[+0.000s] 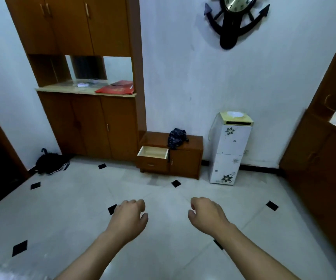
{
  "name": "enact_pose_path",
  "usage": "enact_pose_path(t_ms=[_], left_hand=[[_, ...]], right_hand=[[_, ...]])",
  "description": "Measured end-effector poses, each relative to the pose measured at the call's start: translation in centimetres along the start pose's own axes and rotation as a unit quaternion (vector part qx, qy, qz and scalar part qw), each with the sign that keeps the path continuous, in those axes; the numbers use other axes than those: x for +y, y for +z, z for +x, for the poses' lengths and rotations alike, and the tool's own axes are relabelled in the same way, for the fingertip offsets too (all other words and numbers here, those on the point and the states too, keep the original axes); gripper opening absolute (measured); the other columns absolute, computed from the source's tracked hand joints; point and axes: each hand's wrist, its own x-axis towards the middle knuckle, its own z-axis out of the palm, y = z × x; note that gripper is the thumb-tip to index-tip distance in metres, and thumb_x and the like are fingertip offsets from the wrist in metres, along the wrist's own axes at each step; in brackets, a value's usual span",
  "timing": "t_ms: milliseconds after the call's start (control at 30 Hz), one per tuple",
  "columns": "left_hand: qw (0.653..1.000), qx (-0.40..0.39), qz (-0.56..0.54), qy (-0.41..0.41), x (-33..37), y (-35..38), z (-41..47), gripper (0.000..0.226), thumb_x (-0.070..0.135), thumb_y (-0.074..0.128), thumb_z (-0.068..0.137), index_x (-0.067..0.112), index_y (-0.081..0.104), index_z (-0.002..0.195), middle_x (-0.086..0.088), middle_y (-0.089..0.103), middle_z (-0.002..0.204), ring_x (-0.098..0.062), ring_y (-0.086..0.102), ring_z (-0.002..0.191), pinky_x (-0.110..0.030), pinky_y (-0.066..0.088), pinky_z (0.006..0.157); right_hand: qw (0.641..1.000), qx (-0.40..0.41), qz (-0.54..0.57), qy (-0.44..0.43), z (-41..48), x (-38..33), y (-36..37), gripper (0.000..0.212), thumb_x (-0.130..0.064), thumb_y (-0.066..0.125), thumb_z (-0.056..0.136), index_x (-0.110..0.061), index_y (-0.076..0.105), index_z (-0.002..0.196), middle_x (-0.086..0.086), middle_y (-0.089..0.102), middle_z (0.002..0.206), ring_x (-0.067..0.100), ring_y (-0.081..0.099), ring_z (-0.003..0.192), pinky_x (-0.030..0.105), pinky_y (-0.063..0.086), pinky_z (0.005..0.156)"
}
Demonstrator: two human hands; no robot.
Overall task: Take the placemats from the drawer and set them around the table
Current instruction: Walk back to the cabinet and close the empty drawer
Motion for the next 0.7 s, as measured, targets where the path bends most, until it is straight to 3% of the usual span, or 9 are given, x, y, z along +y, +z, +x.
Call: enact_pose_path(t_ms=[300,700], left_hand=[[1.0,-0.016,0.025,-0.006,-5.3,1.2,17.7,0.022,0.038,0.047,0.091,0.022,0.055,0.104,0.001,0.062,0.097,-0.019,0.054,0.09,-0.033,0.042,0.077],[0.994,-0.021,0.056,-0.095,-11.9,5.0,42.9,0.024,0.038,0.048,0.092,0.02,0.056,0.107,-0.001,0.063,0.1,-0.019,0.056,0.09,-0.031,0.036,0.073]], right_hand=[[1.0,-0.005,0.01,0.008,19.2,0.8,0.8,0.015,-0.027,0.049,0.086,-0.013,0.053,0.086,0.004,0.056,0.084,0.026,0.056,0.075,0.032,0.04,0.06],[0.994,-0.044,0.026,-0.094,50.5,2.7,2.6,0.006,-0.029,0.05,0.078,-0.024,0.047,0.079,-0.003,0.051,0.079,0.019,0.055,0.07,0.032,0.04,0.052]])
